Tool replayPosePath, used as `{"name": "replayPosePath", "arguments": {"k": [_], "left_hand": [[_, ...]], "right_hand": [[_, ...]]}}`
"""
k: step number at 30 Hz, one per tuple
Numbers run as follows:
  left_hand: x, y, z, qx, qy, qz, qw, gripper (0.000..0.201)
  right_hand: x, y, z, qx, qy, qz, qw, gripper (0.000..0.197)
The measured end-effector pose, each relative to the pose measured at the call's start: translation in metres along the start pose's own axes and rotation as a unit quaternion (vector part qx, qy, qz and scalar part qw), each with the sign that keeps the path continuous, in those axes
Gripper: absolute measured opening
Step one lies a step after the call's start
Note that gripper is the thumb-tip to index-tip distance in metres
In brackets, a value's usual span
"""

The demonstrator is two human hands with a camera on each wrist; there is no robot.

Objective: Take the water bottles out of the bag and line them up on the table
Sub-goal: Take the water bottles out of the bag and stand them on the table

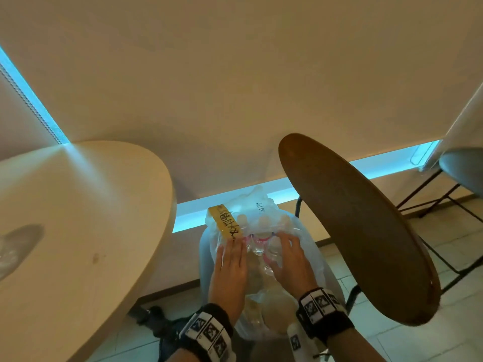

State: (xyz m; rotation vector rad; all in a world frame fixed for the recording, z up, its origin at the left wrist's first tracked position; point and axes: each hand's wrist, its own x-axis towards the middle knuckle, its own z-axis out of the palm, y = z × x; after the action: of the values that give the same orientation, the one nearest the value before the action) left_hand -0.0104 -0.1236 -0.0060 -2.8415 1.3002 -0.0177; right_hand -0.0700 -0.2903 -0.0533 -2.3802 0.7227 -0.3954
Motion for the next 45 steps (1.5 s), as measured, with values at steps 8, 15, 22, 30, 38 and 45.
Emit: {"name": "replayPosePath", "arguments": {"k": [8,15,22,30,38,45], "left_hand": [[0.004,0.01,0.008,-0.038,-0.012,0.065,0.997,0.066],[0.005,0.001,-0.009,-0.119,-0.001,0.039,0.992,0.05],[-0.025,0.009,-0.074,-0.327,0.125,-0.015,0.937,0.048],[-0.074,0.005,-0.21,-0.39,0.348,0.008,0.853,0.051],[-0.127,-0.054,-0.277,-0.354,0.404,-0.067,0.841,0.068],[-0.166,-0.099,-0.291,-0.271,0.424,-0.195,0.842,0.071]], "right_hand": [[-0.005,0.012,0.015,0.097,-0.017,0.01,0.995,0.052],[-0.008,0.015,-0.004,0.126,0.009,-0.005,0.992,0.056],[-0.029,-0.027,-0.065,0.129,0.081,-0.086,0.985,0.066],[-0.014,-0.155,-0.18,0.188,0.151,-0.242,0.94,0.064],[-0.003,-0.28,-0.209,0.272,0.057,-0.359,0.891,0.059],[0.007,-0.36,-0.163,0.245,-0.031,-0.441,0.863,0.059]]}}
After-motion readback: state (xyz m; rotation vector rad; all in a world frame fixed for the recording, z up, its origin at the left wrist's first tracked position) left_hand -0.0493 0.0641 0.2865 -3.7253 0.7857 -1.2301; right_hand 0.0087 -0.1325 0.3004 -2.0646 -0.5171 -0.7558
